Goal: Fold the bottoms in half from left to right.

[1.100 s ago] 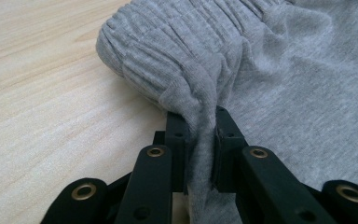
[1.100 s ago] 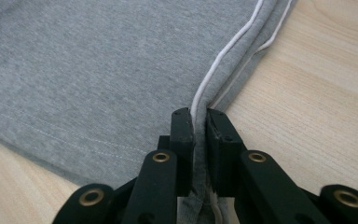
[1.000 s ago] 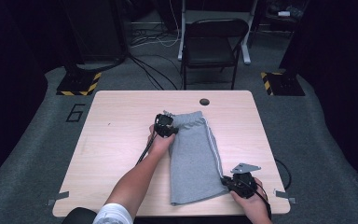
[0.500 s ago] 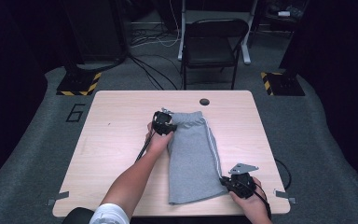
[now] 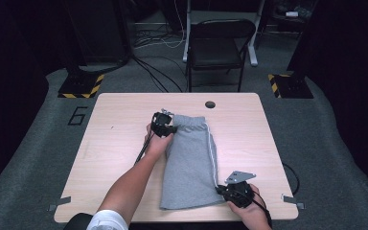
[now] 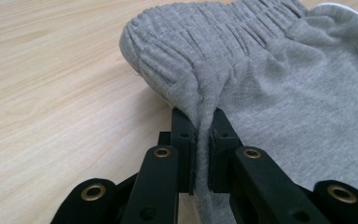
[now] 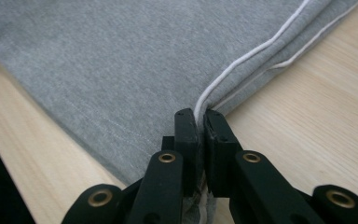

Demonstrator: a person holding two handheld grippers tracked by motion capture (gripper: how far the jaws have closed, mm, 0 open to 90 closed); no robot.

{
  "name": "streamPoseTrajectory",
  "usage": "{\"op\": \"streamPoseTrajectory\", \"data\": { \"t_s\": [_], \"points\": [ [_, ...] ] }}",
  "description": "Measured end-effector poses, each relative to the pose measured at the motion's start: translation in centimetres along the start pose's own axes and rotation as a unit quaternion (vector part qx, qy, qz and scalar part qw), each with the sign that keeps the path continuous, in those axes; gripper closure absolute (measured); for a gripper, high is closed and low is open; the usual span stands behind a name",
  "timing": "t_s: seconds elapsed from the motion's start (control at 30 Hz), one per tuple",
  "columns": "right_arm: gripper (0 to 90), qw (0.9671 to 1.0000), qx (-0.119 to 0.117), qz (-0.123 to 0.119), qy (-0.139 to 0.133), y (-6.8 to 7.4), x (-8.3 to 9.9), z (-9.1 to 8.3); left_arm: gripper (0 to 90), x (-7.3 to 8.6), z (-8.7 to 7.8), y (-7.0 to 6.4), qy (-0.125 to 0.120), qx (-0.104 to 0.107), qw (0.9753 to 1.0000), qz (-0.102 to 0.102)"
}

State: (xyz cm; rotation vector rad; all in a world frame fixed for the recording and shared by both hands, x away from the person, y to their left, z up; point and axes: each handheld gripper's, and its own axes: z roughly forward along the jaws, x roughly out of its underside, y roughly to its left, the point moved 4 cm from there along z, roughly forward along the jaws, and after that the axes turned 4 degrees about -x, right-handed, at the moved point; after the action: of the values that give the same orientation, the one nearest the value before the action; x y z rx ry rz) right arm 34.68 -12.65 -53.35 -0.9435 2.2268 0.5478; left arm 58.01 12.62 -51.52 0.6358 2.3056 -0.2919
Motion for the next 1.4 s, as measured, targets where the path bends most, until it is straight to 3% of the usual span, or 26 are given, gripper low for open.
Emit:
{"op": "streamPoseTrajectory", "data": {
  "t_s": [0.07,0.4,0.53,0.8,1.0,1.4],
  "points": [
    [84.7,0.9999,-0.007,-0.013,0.002,0.4,-0.3,0.1,83.6,0.0,-0.2,0.3,0.001,-0.003,1.0000,0.001],
    [84.8,0.9992,-0.034,-0.022,0.000,2.6,-1.5,1.3,83.5,0.8,-1.3,1.9,0.009,-0.013,0.9999,-0.004],
    [84.8,0.9982,-0.043,-0.041,0.000,3.0,-1.9,1.6,83.4,1.2,-1.5,2.4,0.012,-0.018,0.9997,-0.007],
    [84.7,0.9966,-0.062,-0.054,0.010,3.7,-2.3,2.3,83.2,2.6,-1.4,3.5,0.019,-0.023,0.9993,-0.021],
    [84.7,0.9952,-0.066,-0.071,0.014,4.1,-2.4,2.7,82.9,2.9,-1.2,3.6,0.024,-0.024,0.9991,-0.024],
    [84.5,0.9954,-0.066,-0.067,0.019,4.0,-2.0,3.0,80.8,3.2,-0.8,3.7,0.029,-0.022,0.9989,-0.028]
  ]
}}
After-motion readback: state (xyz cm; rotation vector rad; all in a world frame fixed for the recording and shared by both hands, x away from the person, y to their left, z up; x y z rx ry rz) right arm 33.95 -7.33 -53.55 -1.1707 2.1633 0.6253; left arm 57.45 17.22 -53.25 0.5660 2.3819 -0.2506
